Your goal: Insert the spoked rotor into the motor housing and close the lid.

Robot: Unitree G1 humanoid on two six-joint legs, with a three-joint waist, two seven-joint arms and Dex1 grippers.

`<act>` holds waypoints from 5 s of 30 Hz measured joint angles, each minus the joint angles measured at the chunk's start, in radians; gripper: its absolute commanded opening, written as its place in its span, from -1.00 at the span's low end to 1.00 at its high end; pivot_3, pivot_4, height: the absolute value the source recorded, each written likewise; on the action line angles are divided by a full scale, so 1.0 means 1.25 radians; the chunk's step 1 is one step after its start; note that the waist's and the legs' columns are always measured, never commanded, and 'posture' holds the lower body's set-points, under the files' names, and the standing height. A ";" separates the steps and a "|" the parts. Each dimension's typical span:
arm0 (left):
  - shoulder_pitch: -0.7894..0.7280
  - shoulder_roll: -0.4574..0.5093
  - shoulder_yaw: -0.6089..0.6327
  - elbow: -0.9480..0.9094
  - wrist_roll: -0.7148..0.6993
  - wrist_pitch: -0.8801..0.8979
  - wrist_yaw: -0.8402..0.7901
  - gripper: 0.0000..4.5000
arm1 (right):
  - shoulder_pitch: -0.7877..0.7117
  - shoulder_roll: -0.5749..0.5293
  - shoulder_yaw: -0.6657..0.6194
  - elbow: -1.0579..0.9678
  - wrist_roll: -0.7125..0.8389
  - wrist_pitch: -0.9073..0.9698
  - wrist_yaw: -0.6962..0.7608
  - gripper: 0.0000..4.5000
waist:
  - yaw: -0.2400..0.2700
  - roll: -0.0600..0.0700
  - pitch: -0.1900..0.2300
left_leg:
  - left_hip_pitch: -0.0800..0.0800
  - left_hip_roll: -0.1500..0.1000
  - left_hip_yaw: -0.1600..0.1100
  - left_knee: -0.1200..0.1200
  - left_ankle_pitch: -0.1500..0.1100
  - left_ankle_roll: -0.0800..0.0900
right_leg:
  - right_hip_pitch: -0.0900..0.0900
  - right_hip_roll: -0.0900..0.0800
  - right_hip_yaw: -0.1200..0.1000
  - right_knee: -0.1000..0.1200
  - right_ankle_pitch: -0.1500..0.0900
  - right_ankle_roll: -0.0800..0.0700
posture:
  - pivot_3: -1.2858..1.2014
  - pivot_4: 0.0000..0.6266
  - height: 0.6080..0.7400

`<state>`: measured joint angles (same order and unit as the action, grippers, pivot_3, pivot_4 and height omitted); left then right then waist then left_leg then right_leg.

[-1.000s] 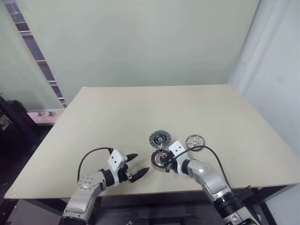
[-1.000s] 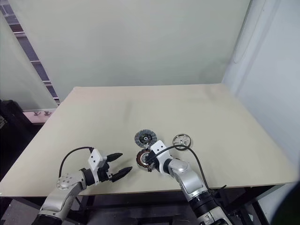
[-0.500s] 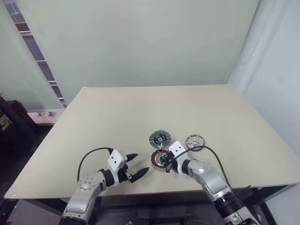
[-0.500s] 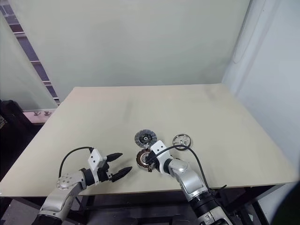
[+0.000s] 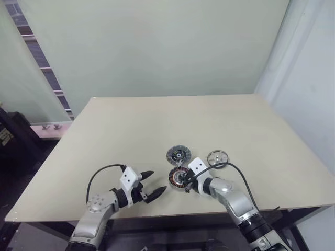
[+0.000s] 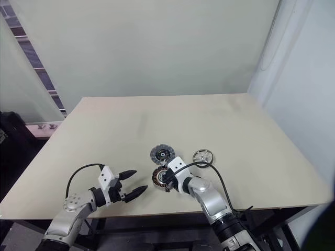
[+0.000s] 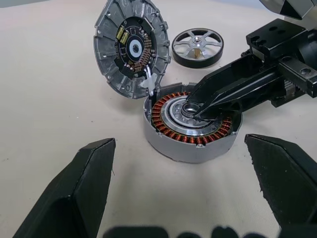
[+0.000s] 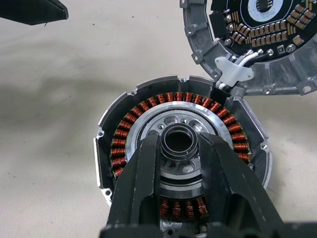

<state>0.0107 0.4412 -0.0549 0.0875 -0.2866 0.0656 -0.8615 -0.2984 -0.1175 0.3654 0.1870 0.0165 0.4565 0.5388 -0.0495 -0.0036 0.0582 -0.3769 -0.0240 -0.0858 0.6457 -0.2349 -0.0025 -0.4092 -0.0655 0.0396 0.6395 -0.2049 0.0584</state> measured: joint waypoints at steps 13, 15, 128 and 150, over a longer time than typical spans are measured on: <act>-0.001 -0.005 -0.001 0.000 0.002 -0.001 0.002 1.00 | 0.001 0.004 -0.001 0.000 0.001 0.002 0.005 -0.08 | 0.000 0.000 0.000 | 0.000 0.000 0.000 0.000 0.000 0.000 | 0.000 0.000 0.000 0.000 0.000 0.000 | 0.03 -1.00 1.00; -0.002 -0.005 -0.002 0.000 0.002 -0.001 0.002 1.00 | 0.001 0.005 0.000 -0.003 0.002 0.006 0.013 0.24 | 0.000 0.000 0.000 | 0.000 0.000 0.000 0.000 0.000 0.000 | 0.000 0.000 0.000 0.000 0.000 0.000 | 0.03 -1.00 1.00; -0.011 0.014 0.058 0.012 -0.032 0.046 -0.011 1.00 | 0.000 0.192 -0.703 -0.161 0.717 0.431 -0.448 -0.78 | -0.001 0.008 0.002 | -0.001 0.001 0.000 -0.002 0.000 0.001 | -0.001 0.001 0.001 0.000 0.000 0.000 | 0.03 -1.00 1.00; -0.012 0.004 0.053 0.008 -0.032 0.054 -0.013 1.00 | 0.133 0.162 -0.516 -0.302 0.786 0.628 -0.516 -0.78 | -0.001 0.008 0.002 | -0.003 0.001 0.000 -0.002 0.000 0.000 | -0.002 0.000 0.000 -0.004 0.000 0.000 | 0.03 -1.00 1.00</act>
<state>-0.0047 0.4461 0.0113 0.0970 -0.3269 0.1330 -0.8774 -0.1317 0.0847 -0.2800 -0.1901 0.9990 1.2411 -0.1067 -0.0504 0.0063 0.0602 -0.3804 -0.0224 -0.0858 0.6432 -0.2348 -0.0020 -0.4118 -0.0653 0.0399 0.6340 -0.2050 0.0581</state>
